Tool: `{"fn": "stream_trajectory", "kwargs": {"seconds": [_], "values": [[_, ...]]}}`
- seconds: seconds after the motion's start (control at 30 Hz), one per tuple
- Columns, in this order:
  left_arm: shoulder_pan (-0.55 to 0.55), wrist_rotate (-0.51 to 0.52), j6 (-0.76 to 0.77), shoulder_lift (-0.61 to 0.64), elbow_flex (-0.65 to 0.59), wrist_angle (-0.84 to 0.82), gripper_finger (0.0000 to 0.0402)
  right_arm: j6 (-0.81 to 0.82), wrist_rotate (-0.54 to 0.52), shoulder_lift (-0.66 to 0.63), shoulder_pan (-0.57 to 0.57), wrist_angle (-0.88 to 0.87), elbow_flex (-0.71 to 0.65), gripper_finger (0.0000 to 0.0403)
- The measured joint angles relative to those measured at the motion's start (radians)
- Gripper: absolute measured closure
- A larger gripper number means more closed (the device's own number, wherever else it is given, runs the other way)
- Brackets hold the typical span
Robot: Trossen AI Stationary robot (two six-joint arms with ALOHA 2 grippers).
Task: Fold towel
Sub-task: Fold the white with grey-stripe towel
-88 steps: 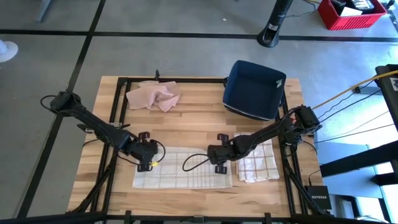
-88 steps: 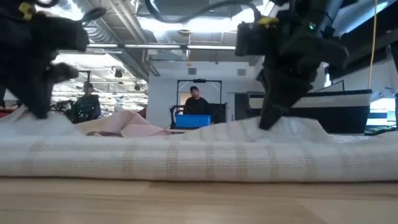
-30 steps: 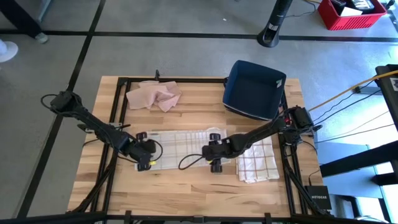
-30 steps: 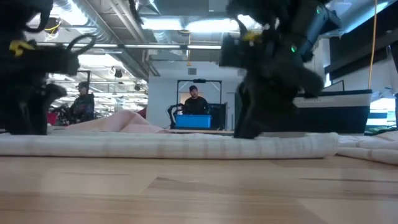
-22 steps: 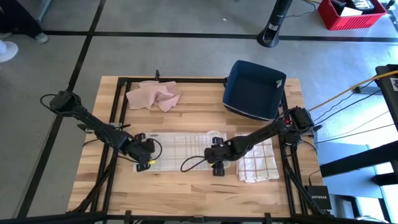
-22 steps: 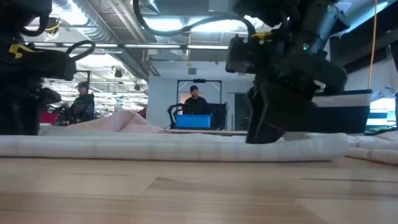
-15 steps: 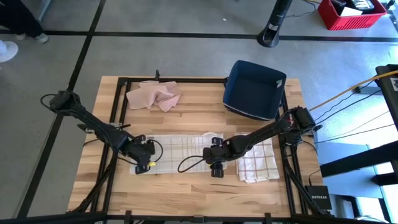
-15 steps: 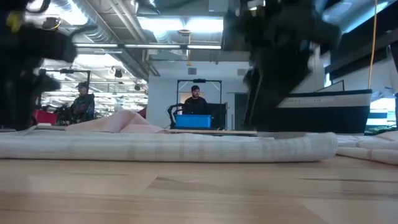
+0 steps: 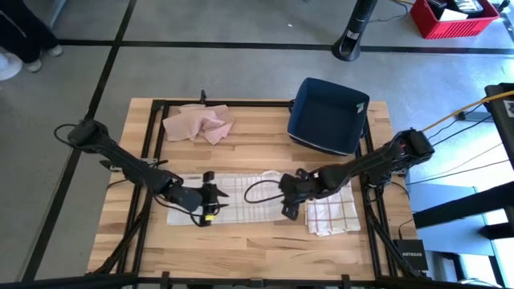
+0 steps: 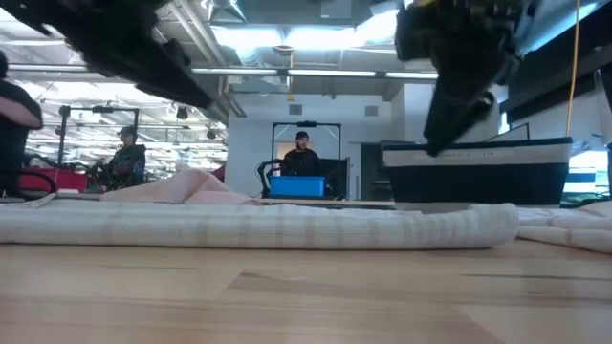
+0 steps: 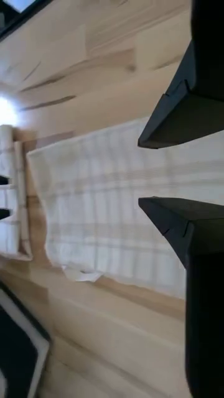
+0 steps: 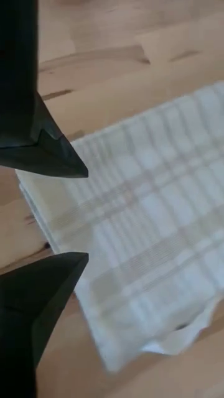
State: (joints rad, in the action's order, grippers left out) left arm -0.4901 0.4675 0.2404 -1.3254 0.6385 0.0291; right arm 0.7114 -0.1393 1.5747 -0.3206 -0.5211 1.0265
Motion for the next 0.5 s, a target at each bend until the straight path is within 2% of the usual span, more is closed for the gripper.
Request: {"fn": "stream_trajectory", "kwargs": {"seconds": [0.13, 0.27, 0.5], "values": [[0.032, 0.000, -0.012, -0.083, 0.000, 0.108, 0.0271, 0.133, -0.001, -0.037, 0.000, 0.091, -0.109, 0.0194], [0.052, 0.000, -0.008, -0.175, 0.000, 0.149, 0.0271, 0.270, -0.007, -0.052, 0.000, 0.176, -0.198, 0.0194], [0.071, -0.001, -0.035, -0.292, 0.000, 0.274, 0.0271, 0.409, -0.025, -0.051, 0.000, 0.281, -0.299, 0.0194]]}}
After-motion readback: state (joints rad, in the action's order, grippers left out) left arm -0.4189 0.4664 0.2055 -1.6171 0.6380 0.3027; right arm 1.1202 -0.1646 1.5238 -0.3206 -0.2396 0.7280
